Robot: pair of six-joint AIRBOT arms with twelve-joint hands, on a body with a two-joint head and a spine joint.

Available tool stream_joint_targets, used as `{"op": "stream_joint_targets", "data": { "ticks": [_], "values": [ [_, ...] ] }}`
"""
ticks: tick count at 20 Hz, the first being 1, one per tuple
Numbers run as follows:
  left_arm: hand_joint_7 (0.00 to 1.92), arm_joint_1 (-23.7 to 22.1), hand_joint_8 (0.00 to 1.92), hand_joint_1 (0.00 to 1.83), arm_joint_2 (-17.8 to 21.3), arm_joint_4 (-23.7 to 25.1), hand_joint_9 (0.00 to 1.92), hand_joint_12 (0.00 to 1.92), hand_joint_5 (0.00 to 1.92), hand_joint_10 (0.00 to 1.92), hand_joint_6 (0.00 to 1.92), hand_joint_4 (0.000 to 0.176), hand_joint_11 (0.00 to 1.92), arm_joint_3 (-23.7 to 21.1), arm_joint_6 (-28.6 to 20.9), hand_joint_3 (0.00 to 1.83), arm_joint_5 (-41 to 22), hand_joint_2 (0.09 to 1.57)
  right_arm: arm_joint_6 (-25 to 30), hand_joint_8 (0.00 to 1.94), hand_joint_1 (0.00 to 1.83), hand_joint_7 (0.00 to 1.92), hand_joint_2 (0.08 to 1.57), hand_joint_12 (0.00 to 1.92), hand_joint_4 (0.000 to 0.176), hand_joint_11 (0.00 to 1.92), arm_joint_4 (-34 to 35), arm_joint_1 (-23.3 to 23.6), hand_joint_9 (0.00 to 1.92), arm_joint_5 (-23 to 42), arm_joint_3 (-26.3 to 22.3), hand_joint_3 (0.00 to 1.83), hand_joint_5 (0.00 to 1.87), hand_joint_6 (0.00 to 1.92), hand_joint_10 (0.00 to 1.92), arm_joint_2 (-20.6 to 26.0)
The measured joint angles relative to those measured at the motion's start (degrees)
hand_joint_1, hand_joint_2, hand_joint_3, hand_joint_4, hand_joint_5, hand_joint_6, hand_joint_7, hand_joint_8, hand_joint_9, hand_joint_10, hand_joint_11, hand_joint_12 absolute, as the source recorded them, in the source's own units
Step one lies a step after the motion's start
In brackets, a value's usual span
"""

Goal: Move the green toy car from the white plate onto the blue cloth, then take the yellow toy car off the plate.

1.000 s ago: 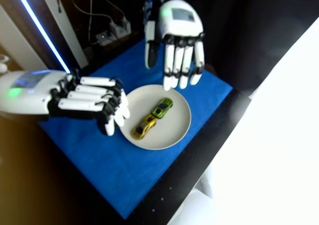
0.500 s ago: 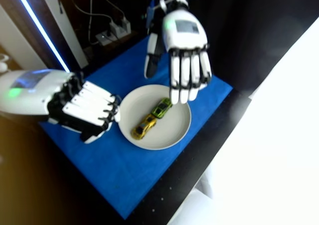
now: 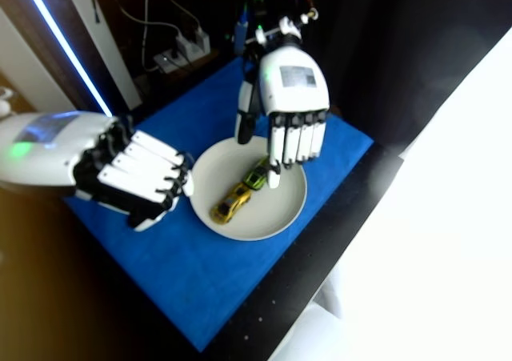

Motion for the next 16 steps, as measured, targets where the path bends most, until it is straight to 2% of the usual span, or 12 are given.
{"op": "stream_joint_targets", "data": {
  "ticks": [1,2,3,5,6,7,9,10,13,14,15,16],
  "values": [
    [0.67,0.2,1.14,0.92,-0.6,-0.2,0.70,1.88,0.71,1.48,0.01,0.000,0.65,0.4,0.0,0.00,0.0,0.91,0.0,1.39,1.13,0.64,0.98,1.92,0.000,0.64,0.0,0.0,0.65,0.0,0.0,0.02,0.58,0.91,1.65,0.0],
    [0.60,0.2,0.84,0.91,-0.9,-0.2,0.56,1.78,0.69,1.22,0.01,0.000,0.45,0.7,0.0,0.00,0.0,0.92,0.0,1.40,1.14,0.63,0.98,1.92,0.000,0.64,-0.1,0.0,0.65,0.1,0.0,0.02,0.58,0.91,1.66,0.0],
    [0.62,0.3,0.87,0.91,-1.0,-0.5,0.57,1.83,0.70,1.30,0.01,0.000,0.48,1.0,0.0,0.00,0.0,0.91,0.0,1.39,1.15,0.63,0.98,1.92,0.000,0.65,0.0,0.0,0.65,0.1,0.0,0.02,0.58,0.91,1.66,0.0],
    [0.78,0.4,1.74,0.94,-1.7,-1.1,0.92,1.92,0.73,1.87,0.01,0.000,1.04,2.0,0.1,0.00,0.2,0.90,0.0,1.35,1.12,0.61,0.99,1.92,0.000,0.63,0.0,0.0,0.62,0.1,0.0,0.03,0.55,0.98,1.64,0.0],
    [0.80,0.5,1.83,0.95,-1.7,-1.5,0.98,1.92,0.73,1.91,0.01,0.000,1.12,2.0,0.2,0.00,0.1,0.89,0.0,1.32,1.11,0.63,0.98,1.92,0.000,0.60,-0.1,0.0,0.62,0.2,-0.1,0.02,0.57,1.00,1.61,0.0],
    [0.67,0.5,1.64,0.95,-1.7,-1.6,0.80,1.92,0.73,1.82,0.00,0.000,0.94,2.1,0.2,0.00,0.2,0.91,0.0,1.33,1.12,0.63,0.98,1.92,0.000,0.61,0.0,0.0,0.61,0.2,-0.1,0.03,0.55,1.03,1.64,0.1],
    [0.64,1.1,1.55,0.94,-2.1,-2.4,0.75,1.92,0.72,1.75,0.00,0.000,0.87,2.7,0.2,0.00,0.2,0.91,0.0,1.31,1.08,0.63,0.99,1.92,0.000,0.59,0.0,0.0,0.61,0.3,-0.2,0.03,0.54,1.04,1.64,0.0],
    [0.62,1.2,1.35,0.93,-2.4,-2.7,0.71,1.92,0.72,1.61,0.00,0.000,0.77,3.0,0.3,0.00,0.4,0.92,0.0,1.28,1.08,0.64,0.99,1.92,0.000,0.60,0.0,0.0,0.60,0.3,-0.2,0.03,0.54,1.03,1.63,0.0],
    [0.60,1.3,1.32,0.93,-3.0,-3.1,0.64,1.92,0.73,1.61,0.00,0.000,0.69,3.6,0.4,0.00,0.4,0.93,0.0,1.43,1.16,0.59,0.96,1.92,0.000,0.65,0.0,0.0,0.61,0.3,-0.2,0.03,0.52,1.07,1.73,0.0],
    [0.59,1.5,1.24,0.92,-3.2,-3.3,0.63,1.92,0.74,1.56,0.00,0.000,0.66,3.8,0.4,0.00,0.3,0.93,0.0,1.44,1.14,0.60,0.97,1.92,0.000,0.68,0.0,0.0,0.64,0.3,-0.2,0.03,0.53,1.08,1.73,0.0],
    [0.60,1.6,0.93,0.92,-3.6,-3.6,0.58,1.81,0.74,1.32,0.00,0.000,0.53,4.3,0.4,0.00,0.4,0.92,0.0,1.37,1.08,0.64,0.96,1.92,0.000,0.68,0.0,0.0,0.67,0.3,-0.3,0.04,0.57,1.08,1.65,0.0],
    [0.60,1.9,0.93,0.92,-3.9,-3.9,0.58,1.81,0.74,1.32,0.00,0.000,0.53,4.5,0.4,0.00,0.3,0.92,0.0,1.37,1.08,0.64,0.96,1.92,0.000,0.68,0.0,0.0,0.67,0.3,-0.2,0.04,0.57,1.08,1.65,0.0]
  ]
}}
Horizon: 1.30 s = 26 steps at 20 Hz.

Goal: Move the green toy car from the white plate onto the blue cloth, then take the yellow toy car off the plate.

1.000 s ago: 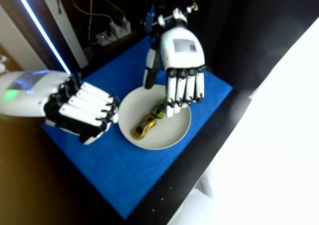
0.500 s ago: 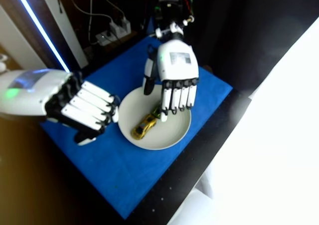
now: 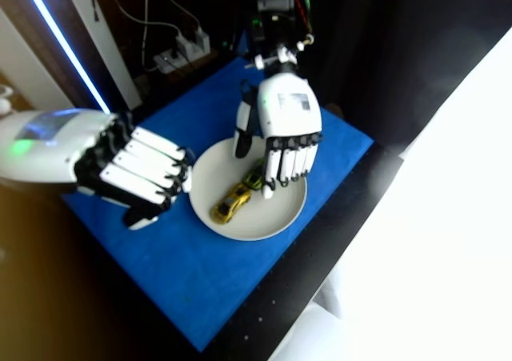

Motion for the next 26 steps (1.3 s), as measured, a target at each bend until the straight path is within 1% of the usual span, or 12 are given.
{"op": "stream_joint_targets", "data": {
  "ticks": [1,2,3,5,7,9,11,14,17,19,25,26],
  "values": [
    [0.61,0.2,0.87,0.92,0.0,-0.2,0.59,1.78,0.75,1.28,0.01,0.000,0.55,0.1,0.0,0.00,0.1,0.92,0.0,1.34,1.10,0.65,0.96,1.92,0.000,0.65,0.0,0.0,0.66,0.0,0.0,0.05,0.58,1.06,1.63,0.0],
    [0.63,0.3,1.04,0.93,-0.1,-0.4,0.64,1.84,0.75,1.40,0.00,0.000,0.62,0.2,0.0,0.00,0.3,0.92,0.0,1.35,1.10,0.63,0.95,1.92,0.000,0.64,0.0,0.0,0.64,0.0,0.0,0.05,0.57,1.07,1.63,0.0],
    [0.63,0.4,0.81,0.92,-0.4,-0.5,0.59,1.75,0.76,1.21,0.00,0.000,0.50,0.7,0.0,0.00,0.3,0.92,0.0,1.33,1.12,0.65,0.94,1.92,0.000,0.66,0.0,0.0,0.66,0.0,0.0,0.07,0.60,1.04,1.63,0.0],
    [0.68,0.5,0.69,0.93,-0.5,-0.7,0.60,1.75,0.77,1.18,0.01,0.000,0.50,0.9,0.0,0.00,0.3,0.92,0.0,1.37,1.11,0.65,0.93,1.92,0.000,0.68,0.0,0.0,0.66,0.1,0.0,0.08,0.60,1.04,1.66,0.0],
    [0.70,0.7,0.76,0.95,-0.7,-1.0,0.65,1.77,0.78,1.25,0.01,0.000,0.57,1.0,0.0,0.00,0.3,0.91,0.0,1.40,1.11,0.62,0.93,1.92,0.000,0.66,0.0,0.0,0.64,0.1,0.0,0.09,0.60,1.02,1.69,0.0],
    [0.68,0.9,0.59,1.00,-1.4,-1.1,0.59,1.69,0.80,1.08,0.01,0.000,0.42,1.5,0.0,0.00,0.5,0.92,0.0,1.45,1.12,0.60,0.92,1.92,0.000,0.65,0.0,0.0,0.61,0.1,0.0,0.10,0.59,0.99,1.72,0.0],
    [0.71,0.9,0.53,1.03,-1.5,-1.2,0.56,1.71,0.81,1.09,0.01,0.000,0.37,1.5,0.0,0.00,0.5,0.92,0.0,1.42,1.15,0.61,0.91,1.92,0.000,0.67,0.0,0.0,0.62,0.1,0.0,0.12,0.60,0.94,1.72,0.0],
    [0.70,1.0,0.64,1.09,-1.5,-1.2,0.54,1.78,0.81,1.24,0.01,0.000,0.39,1.5,0.0,0.00,0.4,0.92,0.0,1.41,1.11,0.67,0.90,1.92,0.000,0.69,0.0,0.0,0.66,0.1,0.0,0.13,0.63,0.97,1.70,0.0],
    [0.72,1.1,0.63,1.13,-1.5,-1.2,0.56,1.71,0.84,1.14,0.01,0.000,0.37,1.7,0.0,0.00,0.4,0.91,0.0,1.40,1.12,0.65,0.89,1.92,0.000,0.65,0.0,0.0,0.62,0.1,0.0,0.15,0.61,0.97,1.71,0.0],
    [0.72,1.1,0.74,1.15,-1.5,-1.2,0.58,1.75,0.87,1.25,0.02,0.000,0.40,1.7,0.0,0.00,0.4,0.92,0.0,1.37,1.10,0.68,0.88,1.92,0.000,0.67,0.0,0.0,0.65,0.1,-0.1,0.16,0.63,0.98,1.66,0.0],
    [0.76,1.5,0.78,1.19,-1.9,-1.9,0.62,1.68,0.97,1.17,0.06,0.000,0.43,2.3,0.0,0.01,0.0,0.96,0.0,1.31,1.13,0.71,0.87,1.92,0.000,0.71,0.0,0.0,0.69,0.1,-0.2,0.20,0.63,0.92,1.63,0.0],
    [0.92,1.5,1.07,1.20,-2.1,-2.1,0.68,1.70,0.89,1.23,0.87,0.000,0.51,2.4,0.0,0.00,0.0,1.11,0.0,1.31,1.13,0.73,0.87,1.89,0.000,0.76,0.1,0.0,0.73,0.1,-0.3,0.20,0.65,0.92,1.61,0.0]
  ]
}}
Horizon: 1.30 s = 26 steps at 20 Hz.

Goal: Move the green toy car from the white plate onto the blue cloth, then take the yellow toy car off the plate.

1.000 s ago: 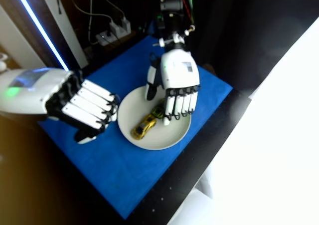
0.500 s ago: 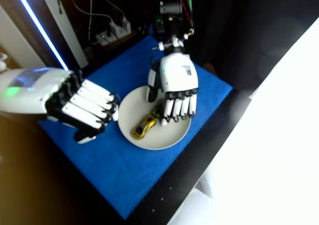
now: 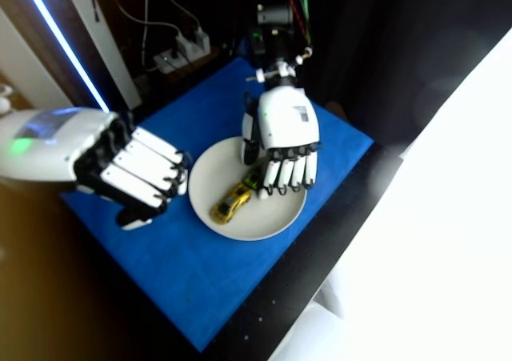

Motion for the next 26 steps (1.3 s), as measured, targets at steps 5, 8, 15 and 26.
{"op": "stream_joint_targets", "data": {
  "ticks": [5,8,15,26],
  "values": [
    [0.97,0.6,1.24,1.25,-0.1,-0.7,0.93,1.83,0.83,1.49,1.05,0.000,0.85,0.4,0.0,0.00,-0.6,1.15,0.0,1.38,1.12,0.68,0.86,1.92,0.000,0.74,0.0,0.0,0.71,0.0,-0.3,0.27,0.63,0.94,1.65,0.0],
    [0.95,0.6,1.29,1.24,-0.1,-1.1,0.95,1.86,0.84,1.56,1.06,0.000,0.91,0.4,0.2,0.00,-0.7,1.16,0.0,1.43,1.15,0.68,0.88,1.92,0.000,0.73,-0.1,0.0,0.70,0.0,-0.4,0.23,0.66,0.88,1.68,0.1],
    [0.90,0.8,1.33,1.21,1.6,-1.7,0.87,1.87,0.82,1.54,1.12,0.000,0.80,-1.8,0.6,0.00,-1.4,1.18,0.0,1.35,1.10,0.74,0.88,1.91,0.000,0.79,0.0,0.0,0.77,0.1,-0.5,0.25,0.68,0.86,1.63,0.3],
    [0.85,2.3,1.33,1.17,13.7,-2.5,0.62,1.92,0.78,1.58,1.28,0.001,0.27,-17.5,6.5,0.01,-12.8,1.20,0.0,1.51,1.14,0.69,0.79,1.92,0.000,0.72,0.3,0.0,0.68,0.1,-0.5,0.42,0.65,0.98,1.75,0.6]
  ]
}}
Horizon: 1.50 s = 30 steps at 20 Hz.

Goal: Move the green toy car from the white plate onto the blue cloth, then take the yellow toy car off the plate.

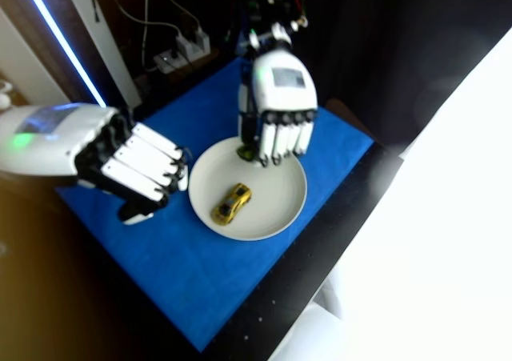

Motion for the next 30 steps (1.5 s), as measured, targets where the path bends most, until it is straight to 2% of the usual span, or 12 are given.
{"op": "stream_joint_targets", "data": {
  "ticks": [1,6,9,11,14,17,20,22,23,24,27,30],
  "values": [
    [0.86,0.7,1.34,1.18,1.3,0.3,0.67,1.92,0.78,1.61,1.26,0.000,0.36,-1.5,0.0,0.01,-1.0,1.20,0.0,1.55,1.16,0.67,0.78,1.92,0.000,0.70,0.1,0.0,0.66,0.0,0.0,0.43,0.65,1.01,1.79,0.1],
    [0.91,6.5,1.31,1.20,9.2,1.5,0.64,1.89,0.80,1.55,1.17,0.000,0.01,-10.3,0.2,0.00,-7.2,1.18,0.0,1.40,1.17,0.64,0.90,1.92,0.000,0.61,0.6,-0.3,0.61,0.2,0.0,0.24,0.63,0.94,1.66,0.1],
    [0.91,10.9,1.31,1.21,11.8,1.6,0.57,1.92,0.90,1.72,1.01,0.000,0.32,-14.0,0.2,0.00,-9.0,1.16,0.0,1.29,1.22,0.68,0.95,1.92,0.000,0.57,1.0,-0.5,0.60,0.2,0.0,0.09,0.68,0.86,1.59,0.1],
    [0.89,13.1,1.32,1.19,12.7,1.6,0.49,1.92,0.89,1.70,1.05,0.000,0.07,-15.6,0.2,0.00,-10.1,1.16,0.0,1.25,1.25,0.69,0.95,1.92,0.000,0.58,1.4,-0.8,0.61,0.4,0.0,0.07,0.68,0.83,1.56,0.1],
    [0.86,16.6,1.33,1.18,12.7,0.1,0.48,1.90,0.85,1.58,1.11,0.000,0.25,-16.2,0.2,0.00,-10.2,1.18,0.0,1.23,1.26,0.69,0.96,1.92,0.000,0.56,1.6,-1.2,0.60,0.1,0.0,0.04,0.68,0.81,1.55,0.1],
    [0.80,18.4,1.33,1.15,12.7,-1.8,0.50,1.86,0.80,1.52,1.29,0.041,0.23,-16.3,0.2,0.00,-10.4,1.21,0.0,1.18,1.26,0.72,0.95,1.90,0.000,0.59,1.6,-1.2,0.63,0.2,0.0,0.03,0.69,0.79,1.51,0.1],
    [0.75,19.5,1.43,1.14,12.7,-2.5,0.42,1.90,0.76,1.52,1.29,0.027,0.27,-16.5,0.2,0.00,-10.3,1.23,0.0,1.23,1.23,0.67,0.98,1.92,0.000,0.52,1.6,-1.2,0.57,0.2,0.0,0.03,0.65,0.81,1.54,0.1],
    [0.51,20.3,1.21,0.97,12.7,-3.7,0.33,1.90,0.78,1.56,1.30,0.099,0.19,-16.7,0.2,0.00,-11.0,1.21,0.0,1.16,1.23,0.70,0.98,1.91,0.000,0.53,1.6,-1.2,0.59,0.2,0.0,0.02,0.66,0.79,1.49,0.1],
    [0.44,20.5,1.04,0.95,12.7,-4.0,0.27,1.79,0.57,1.39,0.97,0.045,0.11,-16.9,0.2,0.00,-11.1,1.10,0.0,1.15,1.22,0.71,0.98,1.92,0.000,0.57,1.8,-1.2,0.62,0.2,0.0,0.02,0.67,0.78,1.50,0.1],
    [0.43,20.5,0.89,0.92,12.7,-4.3,0.25,1.73,0.53,1.28,0.75,0.036,0.08,-16.9,0.2,0.00,-11.2,1.06,0.0,1.16,1.20,0.71,0.99,1.92,0.000,0.57,1.9,-1.2,0.61,0.2,0.0,0.02,0.66,0.77,1.52,0.1],
    [0.42,21.1,0.37,0.82,13.4,-5.2,0.17,1.60,0.49,1.01,0.20,0.070,0.00,-17.2,0.2,0.00,-12.9,1.00,0.0,1.21,1.19,0.67,1.00,1.92,0.000,0.54,1.9,-1.2,0.58,0.2,0.0,0.02,0.65,0.80,1.55,0.1],
    [0.40,22.6,0.12,0.71,14.3,-6.9,0.09,1.36,0.42,0.87,0.01,0.110,0.00,-17.9,0.2,0.00,-15.2,0.98,0.0,1.05,1.17,0.61,1.02,1.91,0.000,0.34,2.5,-1.2,0.47,0.2,0.0,0.01,0.61,0.77,1.41,0.1]
  ]
}}
